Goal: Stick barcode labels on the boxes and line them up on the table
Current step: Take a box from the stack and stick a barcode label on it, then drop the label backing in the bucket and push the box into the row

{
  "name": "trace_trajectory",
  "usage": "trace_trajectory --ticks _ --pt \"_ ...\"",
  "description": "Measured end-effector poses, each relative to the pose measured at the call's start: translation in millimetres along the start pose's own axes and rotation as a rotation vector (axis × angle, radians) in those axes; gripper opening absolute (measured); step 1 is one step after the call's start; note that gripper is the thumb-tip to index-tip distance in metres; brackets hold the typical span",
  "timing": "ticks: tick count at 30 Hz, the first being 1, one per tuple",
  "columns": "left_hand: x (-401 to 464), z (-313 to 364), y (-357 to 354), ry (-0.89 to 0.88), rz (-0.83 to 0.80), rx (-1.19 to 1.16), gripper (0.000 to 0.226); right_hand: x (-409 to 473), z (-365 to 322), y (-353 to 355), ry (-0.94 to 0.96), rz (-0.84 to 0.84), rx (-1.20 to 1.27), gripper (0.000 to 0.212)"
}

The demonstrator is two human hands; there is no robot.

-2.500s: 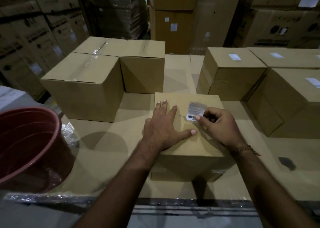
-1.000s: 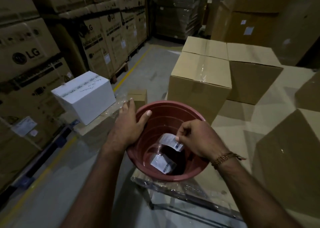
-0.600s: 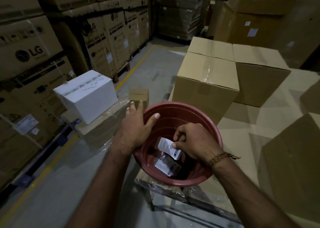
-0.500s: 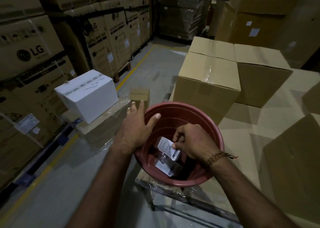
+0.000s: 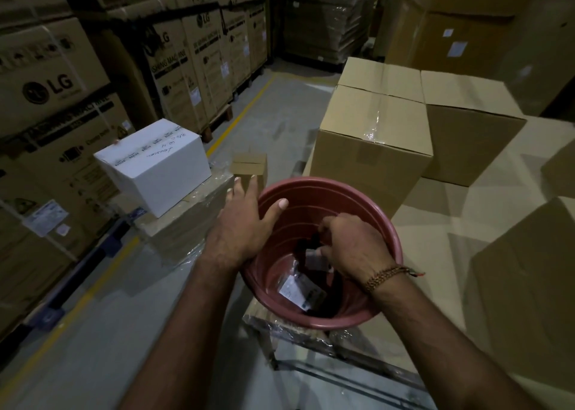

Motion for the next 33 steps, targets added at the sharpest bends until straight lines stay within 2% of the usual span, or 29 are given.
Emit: trace_trajectory --ticks 4,9,15,23,29,33 --pt "-1 2 2 0.006 -0.004 0.008 0.103 -4 14 13 -0.011 0.066 0.137 0.021" --pt "-7 8 7 0.013 -0.005 0.042 0.101 -15 29 35 -0.001 0.17 0.288 0.015" --pt "-30 47 18 -0.085 0.108 0.142 0.092 -43 30 50 0.07 0.254 0.295 0.012" --pt "-67 127 4 -0.257 0.116 0.175 0.089 -93 61 73 0.15 0.473 0.286 0.011" --pt "-96 189 -24 -0.32 0.093 0.182 0.088 -144 130 83 0.01 0.567 0.225 0.013" --pt "-120 234 -52 -0.339 0.069 0.151 0.088 -183 194 86 -0.232 0.582 0.109 0.022"
Point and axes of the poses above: each hand's wrist, its own x-axis towards the middle knuckle, its own y-axis out of the back of the hand, z = x × y, the point moved 5 cm from there along x, towards the middle knuckle, and after that the axes turned 6 degrees about -z, right-handed, at the moved point
